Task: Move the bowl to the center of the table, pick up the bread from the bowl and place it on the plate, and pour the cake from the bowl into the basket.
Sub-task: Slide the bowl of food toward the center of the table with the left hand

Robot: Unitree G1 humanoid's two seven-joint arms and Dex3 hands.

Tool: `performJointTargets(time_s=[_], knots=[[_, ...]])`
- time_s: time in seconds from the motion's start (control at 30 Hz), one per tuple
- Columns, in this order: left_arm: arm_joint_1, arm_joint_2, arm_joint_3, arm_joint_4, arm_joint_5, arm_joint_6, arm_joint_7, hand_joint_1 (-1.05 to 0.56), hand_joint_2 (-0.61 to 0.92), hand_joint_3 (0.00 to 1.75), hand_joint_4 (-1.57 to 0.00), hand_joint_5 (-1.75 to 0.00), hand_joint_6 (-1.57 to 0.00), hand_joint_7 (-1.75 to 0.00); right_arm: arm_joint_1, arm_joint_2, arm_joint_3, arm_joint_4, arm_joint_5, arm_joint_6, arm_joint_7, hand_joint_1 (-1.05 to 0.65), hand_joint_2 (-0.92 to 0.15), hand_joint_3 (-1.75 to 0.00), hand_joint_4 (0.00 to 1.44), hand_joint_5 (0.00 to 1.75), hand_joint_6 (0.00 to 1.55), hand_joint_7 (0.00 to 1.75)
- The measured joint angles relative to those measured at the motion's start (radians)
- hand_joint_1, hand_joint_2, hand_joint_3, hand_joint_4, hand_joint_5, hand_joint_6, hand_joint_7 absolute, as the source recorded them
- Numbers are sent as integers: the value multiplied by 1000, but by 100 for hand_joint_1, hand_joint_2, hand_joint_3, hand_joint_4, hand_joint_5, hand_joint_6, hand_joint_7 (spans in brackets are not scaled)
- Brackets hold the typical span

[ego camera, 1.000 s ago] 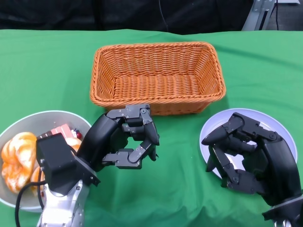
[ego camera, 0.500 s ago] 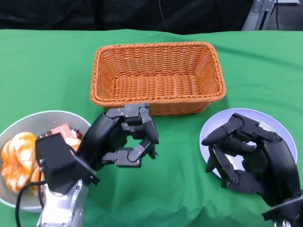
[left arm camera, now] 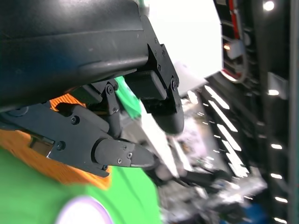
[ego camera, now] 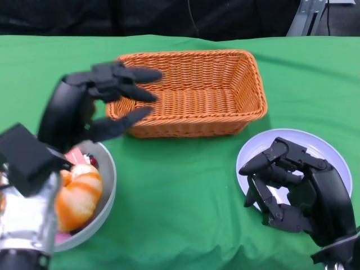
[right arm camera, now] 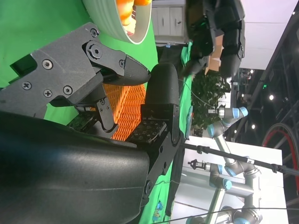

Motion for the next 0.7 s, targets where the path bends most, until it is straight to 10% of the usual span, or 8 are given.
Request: performJointTargets(time_s=[0.47, 0.7], knots=[[-164, 246, 38, 328, 256, 151, 312, -63, 92, 42, -36, -1, -34, 0, -4, 13, 15, 19, 0, -21, -6, -12, -59, -96, 84, 151, 75, 114], [-174, 299, 25, 368, 267, 404, 266, -64, 92, 51, -20, 0, -20, 0, -4, 18, 18, 19, -1, -21, -13, -12, -59, -97, 83, 151, 75, 114]])
